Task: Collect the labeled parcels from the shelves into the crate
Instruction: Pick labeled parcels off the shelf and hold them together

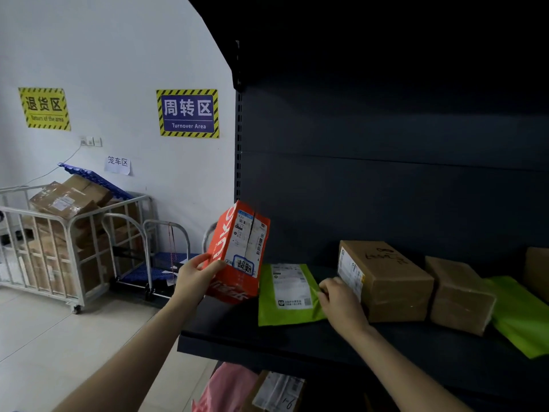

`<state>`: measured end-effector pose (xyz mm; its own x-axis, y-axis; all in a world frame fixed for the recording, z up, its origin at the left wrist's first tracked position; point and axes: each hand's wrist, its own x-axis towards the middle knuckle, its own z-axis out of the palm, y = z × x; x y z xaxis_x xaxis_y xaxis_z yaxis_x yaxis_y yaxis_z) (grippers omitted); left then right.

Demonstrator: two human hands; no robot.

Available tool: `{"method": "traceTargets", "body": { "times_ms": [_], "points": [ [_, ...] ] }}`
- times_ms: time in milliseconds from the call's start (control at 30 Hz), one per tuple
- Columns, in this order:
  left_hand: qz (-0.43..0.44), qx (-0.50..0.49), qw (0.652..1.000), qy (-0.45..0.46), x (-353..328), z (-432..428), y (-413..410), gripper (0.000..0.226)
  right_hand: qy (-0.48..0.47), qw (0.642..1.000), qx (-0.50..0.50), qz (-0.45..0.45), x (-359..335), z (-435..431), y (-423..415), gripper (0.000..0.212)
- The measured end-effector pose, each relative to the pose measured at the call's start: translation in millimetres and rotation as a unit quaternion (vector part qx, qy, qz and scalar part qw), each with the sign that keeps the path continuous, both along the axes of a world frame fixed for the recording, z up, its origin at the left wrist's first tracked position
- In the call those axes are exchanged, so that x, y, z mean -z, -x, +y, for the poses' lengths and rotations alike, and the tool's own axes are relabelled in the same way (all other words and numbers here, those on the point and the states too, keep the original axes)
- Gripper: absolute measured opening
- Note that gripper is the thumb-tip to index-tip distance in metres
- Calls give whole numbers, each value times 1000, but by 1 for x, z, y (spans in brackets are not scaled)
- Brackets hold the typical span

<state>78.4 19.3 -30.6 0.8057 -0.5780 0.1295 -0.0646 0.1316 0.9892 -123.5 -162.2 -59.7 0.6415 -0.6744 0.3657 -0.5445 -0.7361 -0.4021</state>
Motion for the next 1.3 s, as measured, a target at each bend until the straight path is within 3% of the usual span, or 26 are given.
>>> {"method": "traceTargets", "body": {
  "times_ms": [167,267,333,400,533,700,833,933,1000,1100,1167,1300],
  "points": [
    [-14,6,1000,26,-15,-17,18,56,51,996,-15,-76,-35,3,18,28],
    [-4,24,999,36,-23,-30,33,46,81,990,26,-116,-55,-7,38,29],
    [1,43,999,32,-26,-40,46,29,92,989,93,-73,-63,-19,53,38],
    [24,66,997,31,-25,-51,61,15,85,981,174,30,-66,-32,68,59],
    [81,85,993,15,-14,-70,84,24,-36,959,235,151,-63,-47,83,97],
    [122,107,987,3,-2,-81,101,26,-59,951,254,167,-64,-46,81,103],
    [134,110,985,6,2,-81,102,27,-63,961,258,70,-64,-39,89,89],
    [132,116,984,12,2,-81,103,29,-136,957,252,-47,-62,-37,97,87],
    [132,122,984,16,2,-81,107,29,-227,934,221,-167,-57,-33,100,87],
    [149,144,978,32,0,-81,111,30,-336,871,151,-323,-48,-21,103,71],
    [133,165,977,39,-2,-79,113,25,-376,842,109,-372,-42,-15,108,59],
    [71,210,975,27,-7,-76,118,25,-416,822,27,-387,-31,-11,121,38]
  ]
}}
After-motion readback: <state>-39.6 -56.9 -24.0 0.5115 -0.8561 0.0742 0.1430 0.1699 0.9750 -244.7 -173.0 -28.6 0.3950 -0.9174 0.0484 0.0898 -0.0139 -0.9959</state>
